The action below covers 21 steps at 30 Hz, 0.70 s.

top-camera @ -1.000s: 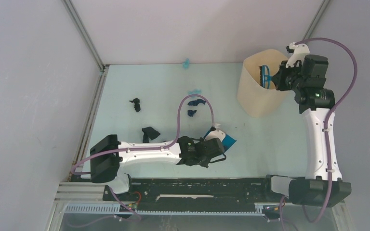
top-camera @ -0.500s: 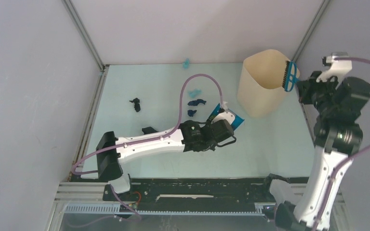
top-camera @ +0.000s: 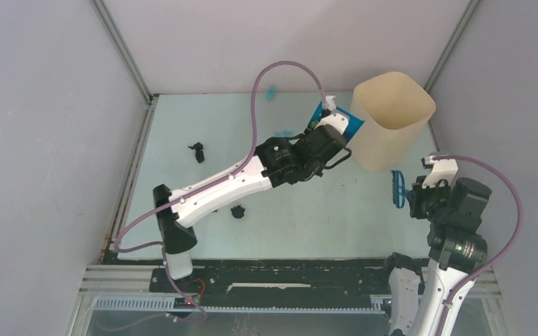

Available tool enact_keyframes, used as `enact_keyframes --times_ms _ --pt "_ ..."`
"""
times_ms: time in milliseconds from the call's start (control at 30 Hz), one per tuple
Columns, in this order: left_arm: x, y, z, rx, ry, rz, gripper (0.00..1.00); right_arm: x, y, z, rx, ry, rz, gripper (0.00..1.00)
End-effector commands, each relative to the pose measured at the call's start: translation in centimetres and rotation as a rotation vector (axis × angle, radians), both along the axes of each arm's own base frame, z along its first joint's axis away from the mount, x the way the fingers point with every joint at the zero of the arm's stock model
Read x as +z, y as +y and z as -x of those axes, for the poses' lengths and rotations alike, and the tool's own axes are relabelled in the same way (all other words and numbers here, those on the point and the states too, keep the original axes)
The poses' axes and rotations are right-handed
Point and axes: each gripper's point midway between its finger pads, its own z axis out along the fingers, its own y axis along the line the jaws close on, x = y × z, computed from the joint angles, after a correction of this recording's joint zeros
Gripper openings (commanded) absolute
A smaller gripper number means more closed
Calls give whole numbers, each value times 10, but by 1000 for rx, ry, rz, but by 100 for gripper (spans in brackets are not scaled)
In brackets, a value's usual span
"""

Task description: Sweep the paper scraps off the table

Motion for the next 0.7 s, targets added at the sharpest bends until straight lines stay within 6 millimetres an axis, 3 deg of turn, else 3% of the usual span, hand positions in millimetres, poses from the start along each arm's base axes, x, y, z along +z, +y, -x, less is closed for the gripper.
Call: enact_keyframes --times_ms 0,200,500,667 --pt "14 -11 -30 25 -54 -49 0 9 5 6 52 -84 72 0" --pt "38 -40 -64 61 -136 21 0 -2 26 3 209 -91 60 0" --pt "59 -50 -106 109 -301 49 0 -37 42 -10 305 -96 -31 0" --pt "76 -59 -128 113 -454 -1 0 -35 40 -13 266 -105 -55 0"
